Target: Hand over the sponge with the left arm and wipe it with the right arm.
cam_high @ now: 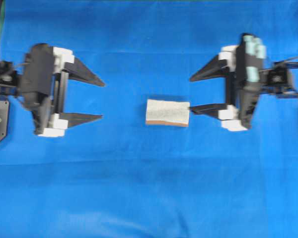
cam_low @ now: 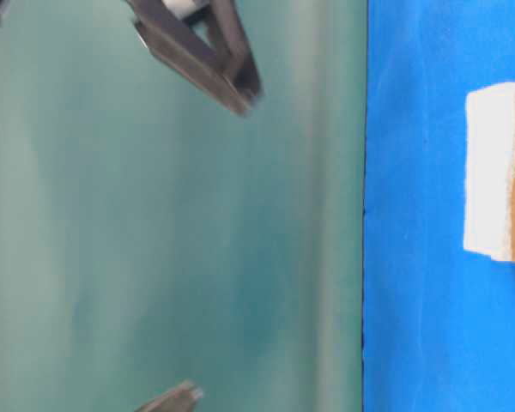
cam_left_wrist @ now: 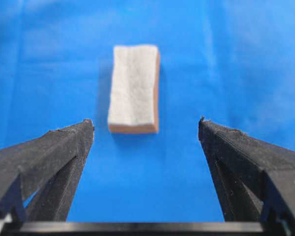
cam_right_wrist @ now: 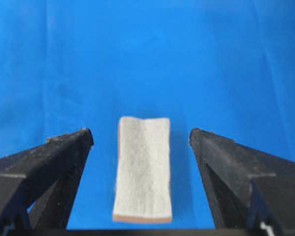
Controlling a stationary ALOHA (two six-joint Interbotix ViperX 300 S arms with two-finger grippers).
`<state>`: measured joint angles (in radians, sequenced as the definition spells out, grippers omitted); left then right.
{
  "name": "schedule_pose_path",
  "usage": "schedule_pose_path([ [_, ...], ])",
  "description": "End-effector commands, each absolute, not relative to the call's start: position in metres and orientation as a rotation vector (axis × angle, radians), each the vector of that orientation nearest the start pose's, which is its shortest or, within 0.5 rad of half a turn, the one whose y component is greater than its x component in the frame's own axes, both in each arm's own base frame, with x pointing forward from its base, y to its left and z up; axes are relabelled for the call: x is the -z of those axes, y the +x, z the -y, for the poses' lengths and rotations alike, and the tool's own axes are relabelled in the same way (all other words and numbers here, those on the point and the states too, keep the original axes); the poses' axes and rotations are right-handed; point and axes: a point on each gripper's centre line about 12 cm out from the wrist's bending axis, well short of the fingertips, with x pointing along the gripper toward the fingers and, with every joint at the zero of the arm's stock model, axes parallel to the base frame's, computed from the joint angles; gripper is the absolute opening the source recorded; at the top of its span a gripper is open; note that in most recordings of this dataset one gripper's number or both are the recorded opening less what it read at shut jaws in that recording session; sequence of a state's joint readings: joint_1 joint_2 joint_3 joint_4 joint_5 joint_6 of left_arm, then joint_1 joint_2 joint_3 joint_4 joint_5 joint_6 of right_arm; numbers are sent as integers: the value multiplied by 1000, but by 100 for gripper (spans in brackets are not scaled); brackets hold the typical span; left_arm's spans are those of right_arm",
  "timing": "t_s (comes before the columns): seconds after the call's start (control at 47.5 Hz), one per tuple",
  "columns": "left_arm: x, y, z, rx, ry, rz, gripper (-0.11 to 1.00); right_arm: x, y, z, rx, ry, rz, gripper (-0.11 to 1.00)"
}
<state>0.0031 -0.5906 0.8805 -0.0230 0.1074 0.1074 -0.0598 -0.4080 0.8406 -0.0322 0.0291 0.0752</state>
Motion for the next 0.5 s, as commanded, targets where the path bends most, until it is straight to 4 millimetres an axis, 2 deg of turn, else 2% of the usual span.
schedule_pose_path([
  [0.0, -293, 268, 0, 17, 88, -337, 85, -267, 296, 17, 64, 44, -398, 74],
  [0.252, -309, 229, 0, 15, 88, -253, 85, -285, 240, 14, 68, 45, -361, 74],
  [0.484, -299, 189, 0, 14, 90, -210, 85, -282, 188, 12, 70, 40, -302, 74],
])
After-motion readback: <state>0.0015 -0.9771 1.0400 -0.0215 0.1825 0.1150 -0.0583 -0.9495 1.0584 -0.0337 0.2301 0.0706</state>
